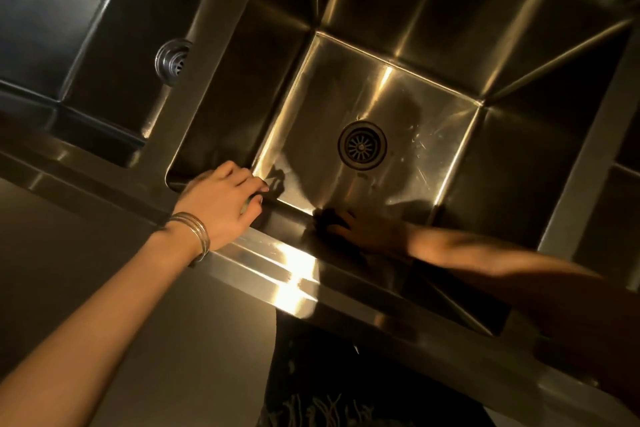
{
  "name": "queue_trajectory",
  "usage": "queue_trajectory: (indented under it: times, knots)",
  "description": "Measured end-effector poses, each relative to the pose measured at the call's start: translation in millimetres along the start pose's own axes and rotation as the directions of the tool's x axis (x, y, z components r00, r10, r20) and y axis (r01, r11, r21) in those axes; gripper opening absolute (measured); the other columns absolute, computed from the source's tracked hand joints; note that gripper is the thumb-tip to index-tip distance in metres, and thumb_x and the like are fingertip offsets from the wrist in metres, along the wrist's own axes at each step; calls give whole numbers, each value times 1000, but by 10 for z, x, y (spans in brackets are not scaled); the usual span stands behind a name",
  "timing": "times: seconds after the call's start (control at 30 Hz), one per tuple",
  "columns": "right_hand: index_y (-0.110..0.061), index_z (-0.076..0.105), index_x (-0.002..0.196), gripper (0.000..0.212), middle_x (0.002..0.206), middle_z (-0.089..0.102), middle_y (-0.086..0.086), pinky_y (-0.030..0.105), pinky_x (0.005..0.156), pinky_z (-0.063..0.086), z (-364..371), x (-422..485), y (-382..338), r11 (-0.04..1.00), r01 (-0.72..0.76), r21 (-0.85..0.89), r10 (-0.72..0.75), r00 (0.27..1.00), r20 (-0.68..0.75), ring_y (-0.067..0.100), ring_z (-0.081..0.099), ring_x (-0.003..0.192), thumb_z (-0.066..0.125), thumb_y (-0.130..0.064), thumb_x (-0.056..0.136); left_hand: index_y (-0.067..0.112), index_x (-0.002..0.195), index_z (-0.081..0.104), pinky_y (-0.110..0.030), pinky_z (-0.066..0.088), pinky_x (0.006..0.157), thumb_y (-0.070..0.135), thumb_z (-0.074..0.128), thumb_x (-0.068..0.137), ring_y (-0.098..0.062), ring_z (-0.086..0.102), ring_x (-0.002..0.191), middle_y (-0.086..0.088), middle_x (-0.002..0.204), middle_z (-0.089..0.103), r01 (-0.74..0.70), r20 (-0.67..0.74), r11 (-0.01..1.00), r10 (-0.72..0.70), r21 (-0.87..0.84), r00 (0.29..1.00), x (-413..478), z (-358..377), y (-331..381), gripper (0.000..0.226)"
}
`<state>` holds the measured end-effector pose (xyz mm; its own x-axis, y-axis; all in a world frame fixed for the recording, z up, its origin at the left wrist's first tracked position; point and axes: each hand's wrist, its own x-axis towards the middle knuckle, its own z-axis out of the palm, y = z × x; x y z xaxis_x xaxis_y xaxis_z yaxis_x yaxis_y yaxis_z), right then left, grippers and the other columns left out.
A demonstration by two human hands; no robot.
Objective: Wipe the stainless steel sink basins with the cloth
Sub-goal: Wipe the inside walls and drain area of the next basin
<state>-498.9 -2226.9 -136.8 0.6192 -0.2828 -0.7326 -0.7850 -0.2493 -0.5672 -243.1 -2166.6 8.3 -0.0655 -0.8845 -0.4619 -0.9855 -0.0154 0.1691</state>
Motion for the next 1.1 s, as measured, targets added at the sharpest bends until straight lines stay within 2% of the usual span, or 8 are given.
queue_trajectory:
  times: [0.17,0.27,0.37,0.5,0.67,0.83,0.97,1.1]
  knots:
    - [-24,22,149,70,155,23,8,45,117,18,120,67,187,988,-130,85,133,991,-26,29,22,142,35,-62,92,25,120,55,-35,41,90,44,10,83,-16,46,113,3,116,58,-1,69,999,-1,34,998,24,5,-11,61]
    - [-28,19,150,67,158,15,6,44,118,11,78,-143,229,989,-127,75,128,992,-3,28,14,145,34,-61,93,30,128,48,-34,38,92,39,25,94,-15,42,117,4,124,53,-38,125,998,30,59,992,54,37,-45,42]
    - [-27,20,149,55,159,11,5,33,115,11,-45,-323,221,999,-47,-22,46,998,-43,26,13,145,39,-41,99,30,137,37,-34,33,101,40,29,97,-15,35,124,4,134,44,-143,266,986,116,83,957,166,24,-65,42]
    - [-26,20,149,50,158,12,6,33,111,21,-317,-625,49,943,-38,-330,17,998,-69,24,23,141,36,-28,102,27,140,32,-34,32,103,45,32,96,-19,32,129,1,141,37,-370,317,907,297,200,901,529,-71,50,48]
    - [-27,45,139,43,137,50,0,35,103,38,-259,-1194,-668,961,-117,-251,17,929,-368,20,48,123,29,-39,101,19,138,38,-36,34,100,36,38,95,-24,40,126,-5,140,41,-659,364,731,573,176,734,1011,-123,269,45]
    - [-22,68,114,44,104,70,-1,32,76,55,167,-1460,-1508,968,-213,-135,65,728,-682,20,67,92,43,-47,88,18,140,33,-39,31,104,35,41,94,-25,35,128,-8,144,34,-813,426,555,701,178,572,1317,37,379,50]
    - [-19,65,120,45,108,69,1,36,87,52,415,-1421,-1755,954,-291,-73,136,636,-760,20,66,98,42,-45,92,15,140,35,-35,22,109,29,47,90,-24,32,129,-9,143,31,-882,436,460,776,104,456,1374,323,522,53]
    - [-19,57,130,43,113,66,4,40,96,48,510,-1406,-1717,948,-302,-102,128,654,-746,22,61,108,36,-37,98,22,139,34,-40,28,102,26,51,88,-27,31,127,-7,144,29,-911,462,375,786,170,410,1381,630,688,53]
